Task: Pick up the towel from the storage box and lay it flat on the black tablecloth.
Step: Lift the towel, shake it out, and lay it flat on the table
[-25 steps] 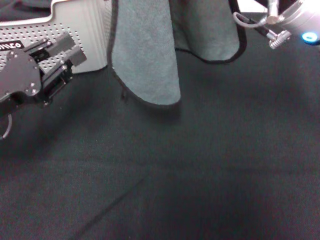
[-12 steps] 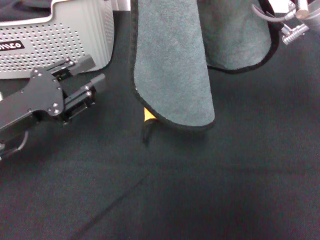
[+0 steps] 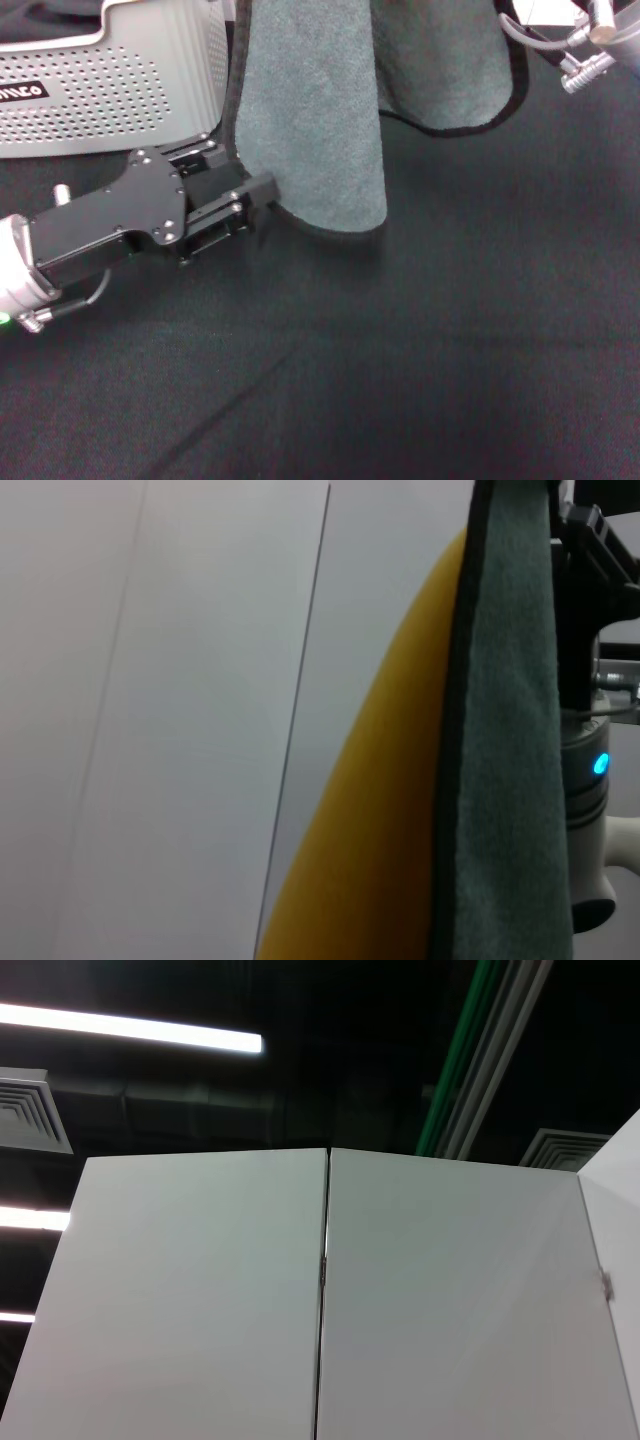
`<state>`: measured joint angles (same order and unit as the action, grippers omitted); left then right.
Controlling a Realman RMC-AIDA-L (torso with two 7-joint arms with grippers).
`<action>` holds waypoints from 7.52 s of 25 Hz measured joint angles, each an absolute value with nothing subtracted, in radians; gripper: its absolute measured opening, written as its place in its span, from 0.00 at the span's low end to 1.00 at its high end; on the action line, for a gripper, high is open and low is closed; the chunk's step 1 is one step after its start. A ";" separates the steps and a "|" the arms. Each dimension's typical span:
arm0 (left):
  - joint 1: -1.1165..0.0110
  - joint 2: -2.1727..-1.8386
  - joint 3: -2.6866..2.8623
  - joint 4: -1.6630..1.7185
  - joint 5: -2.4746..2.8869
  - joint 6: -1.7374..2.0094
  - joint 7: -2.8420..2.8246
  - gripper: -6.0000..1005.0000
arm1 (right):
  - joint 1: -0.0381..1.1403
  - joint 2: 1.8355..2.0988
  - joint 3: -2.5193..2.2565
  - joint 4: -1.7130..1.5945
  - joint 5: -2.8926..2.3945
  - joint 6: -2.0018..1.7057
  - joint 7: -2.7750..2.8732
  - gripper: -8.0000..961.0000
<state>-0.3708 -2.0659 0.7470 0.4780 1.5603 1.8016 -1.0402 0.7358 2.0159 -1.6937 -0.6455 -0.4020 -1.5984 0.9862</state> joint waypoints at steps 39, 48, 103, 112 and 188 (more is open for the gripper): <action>-0.370 -2.069 0.743 0.471 1.582 1.858 -1.051 0.11 | 0.731 2.021 -1.693 -0.625 -0.416 -1.581 0.975 0.04; -0.367 -2.066 0.740 0.471 1.581 1.861 -1.076 0.11 | 0.716 2.021 -1.693 -0.619 -0.416 -1.581 0.974 0.05; -0.262 -1.988 0.747 0.701 1.468 2.031 -1.261 0.02 | 0.487 2.017 -1.728 -0.518 -0.450 -1.683 1.056 0.06; -0.209 -1.898 0.935 0.941 1.261 2.037 -1.465 0.02 | 0.383 1.994 -1.724 -0.480 -0.533 -1.863 1.079 0.07; -0.472 -2.092 0.850 1.106 2.127 1.433 -1.506 0.03 | 0.527 2.028 -1.709 -0.270 -0.533 -1.275 1.168 0.09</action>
<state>-0.4720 -2.0917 0.8500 1.1060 2.1269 1.4334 -1.5063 0.5267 2.0277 -1.7087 -0.2700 -0.5332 -1.2753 1.1683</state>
